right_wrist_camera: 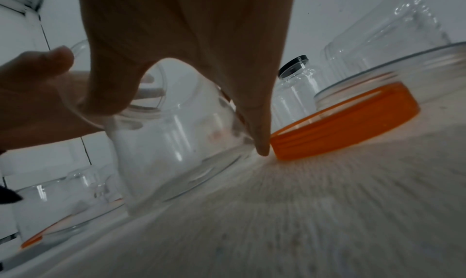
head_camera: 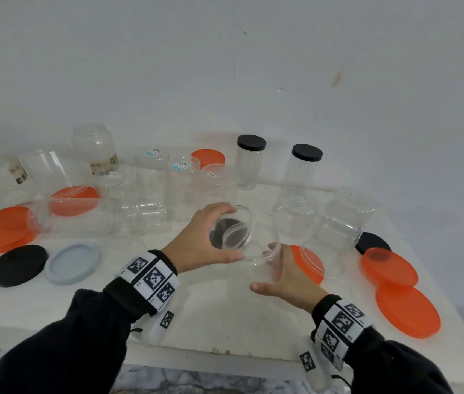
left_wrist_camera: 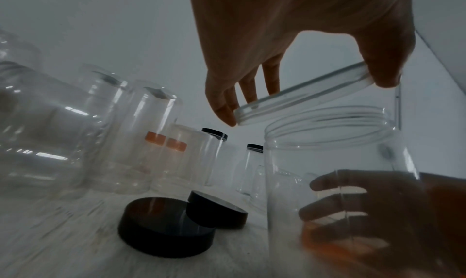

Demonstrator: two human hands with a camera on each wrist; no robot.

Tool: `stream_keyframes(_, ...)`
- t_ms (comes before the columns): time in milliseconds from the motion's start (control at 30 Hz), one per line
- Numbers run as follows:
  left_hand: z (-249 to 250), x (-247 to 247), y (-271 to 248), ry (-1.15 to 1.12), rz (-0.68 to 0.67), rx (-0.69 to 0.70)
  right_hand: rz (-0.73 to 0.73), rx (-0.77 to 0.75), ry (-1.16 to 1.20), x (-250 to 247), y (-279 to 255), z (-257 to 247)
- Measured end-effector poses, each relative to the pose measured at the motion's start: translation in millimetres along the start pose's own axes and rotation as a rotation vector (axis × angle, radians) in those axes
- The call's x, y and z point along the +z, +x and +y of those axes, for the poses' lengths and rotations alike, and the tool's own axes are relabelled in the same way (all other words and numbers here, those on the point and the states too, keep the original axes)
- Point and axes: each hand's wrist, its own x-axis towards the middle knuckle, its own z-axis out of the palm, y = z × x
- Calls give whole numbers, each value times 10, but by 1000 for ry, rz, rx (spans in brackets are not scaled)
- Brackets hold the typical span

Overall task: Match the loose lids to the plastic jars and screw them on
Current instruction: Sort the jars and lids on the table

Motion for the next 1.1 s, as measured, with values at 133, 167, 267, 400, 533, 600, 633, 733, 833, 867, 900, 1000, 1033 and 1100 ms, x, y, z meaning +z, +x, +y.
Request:
stream_keyframes(133,60,100,65,162,-93,43,-45,-34,-46,16,51,67)
stream_keyframes(167,78,125,81,193,-110,53,-55,-32,-36,18,65,76)
stream_keyframes(267,120,191,128,273,-137,85,-63,-47,19,6,94,62)
stream_keyframes(400,161,258,185,396,-207,109,-70,-60,16,-14,135,67)
stream_keyframes(533,160,292,213,458,-254,116,-67,-58,5,-22,149,82)
stream_keyframes(600,160,279,218,451,-263,113,-72,-63,-9,-30,159,70)
stream_keyframes(633,161,276,216,448,-268,113,-78,-61,-17,-33,161,63)
stream_keyframes(733,156,272,186,409,-272,95,-135,-53,-59,-66,154,24)
stream_keyframes(833,85,239,95,193,-206,6,-145,-68,-106,-219,160,-84)
stream_keyframes(867,53,223,56,120,-177,-39,-135,-80,-119,-291,165,-141)
stream_keyframes(900,1,217,14,48,-157,-93,-135,-95,-136,-361,168,-209)
stream_keyframes(1000,-131,261,-92,-162,-176,-181,-190,-155,-227,-477,167,-455)
stream_keyframes(1033,-160,291,-107,-193,-190,-174,-221,-181,-290,-477,165,-544)
stream_keyframes(1100,-174,348,-116,-235,-191,-160,-283,-251,-468,-440,176,-715)
